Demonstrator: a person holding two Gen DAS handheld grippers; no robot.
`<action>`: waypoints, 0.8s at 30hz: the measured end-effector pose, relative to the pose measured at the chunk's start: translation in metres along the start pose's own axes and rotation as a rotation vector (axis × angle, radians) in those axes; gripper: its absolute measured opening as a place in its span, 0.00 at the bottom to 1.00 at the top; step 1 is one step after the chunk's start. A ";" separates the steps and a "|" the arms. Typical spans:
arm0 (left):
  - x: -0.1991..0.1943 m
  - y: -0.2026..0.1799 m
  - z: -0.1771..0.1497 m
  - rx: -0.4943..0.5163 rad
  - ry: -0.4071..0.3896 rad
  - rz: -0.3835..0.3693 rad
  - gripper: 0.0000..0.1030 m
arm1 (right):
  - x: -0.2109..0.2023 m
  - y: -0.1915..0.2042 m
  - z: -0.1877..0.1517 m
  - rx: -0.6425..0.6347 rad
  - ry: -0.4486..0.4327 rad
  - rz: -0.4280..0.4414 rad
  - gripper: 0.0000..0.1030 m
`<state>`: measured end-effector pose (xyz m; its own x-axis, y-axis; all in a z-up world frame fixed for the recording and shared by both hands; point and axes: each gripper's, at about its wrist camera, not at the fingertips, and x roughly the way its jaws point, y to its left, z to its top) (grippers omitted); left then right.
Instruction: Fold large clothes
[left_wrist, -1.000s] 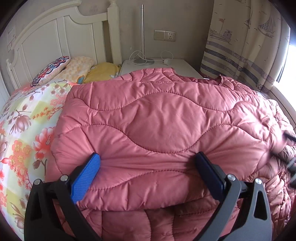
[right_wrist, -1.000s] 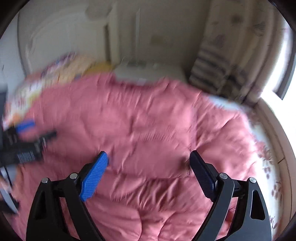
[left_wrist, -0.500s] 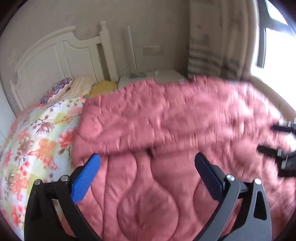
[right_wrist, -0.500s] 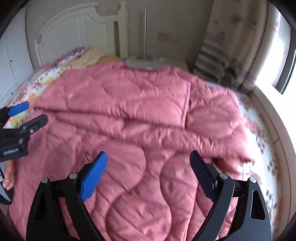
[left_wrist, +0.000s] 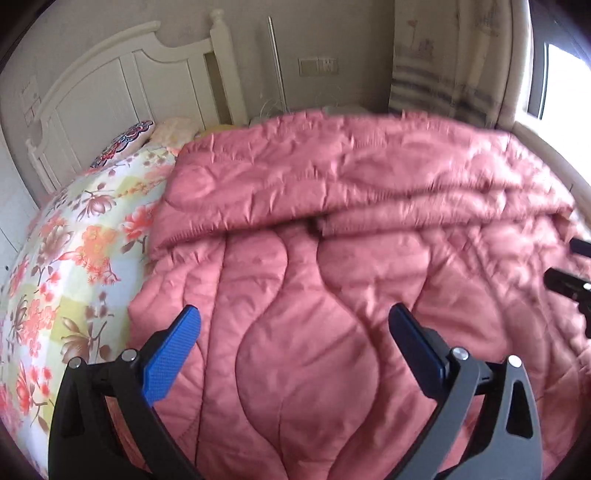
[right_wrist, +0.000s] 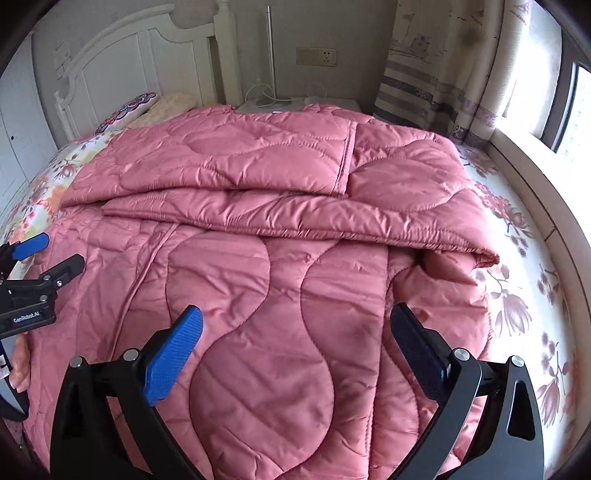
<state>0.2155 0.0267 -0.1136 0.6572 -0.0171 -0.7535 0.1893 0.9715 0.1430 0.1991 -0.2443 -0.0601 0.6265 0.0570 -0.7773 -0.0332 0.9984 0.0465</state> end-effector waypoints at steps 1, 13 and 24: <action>0.006 -0.003 0.001 0.001 0.030 -0.004 0.98 | 0.009 0.000 -0.003 -0.009 0.029 -0.004 0.95; 0.012 0.007 -0.002 -0.045 0.034 -0.044 0.98 | 0.017 -0.003 -0.007 0.000 0.030 0.005 0.96; -0.047 -0.012 -0.051 0.015 -0.007 -0.001 0.98 | -0.041 0.054 -0.050 -0.158 0.000 0.076 0.95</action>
<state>0.1453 0.0281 -0.1131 0.6621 -0.0198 -0.7492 0.2008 0.9678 0.1518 0.1328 -0.1930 -0.0572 0.6175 0.1322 -0.7754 -0.2024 0.9793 0.0058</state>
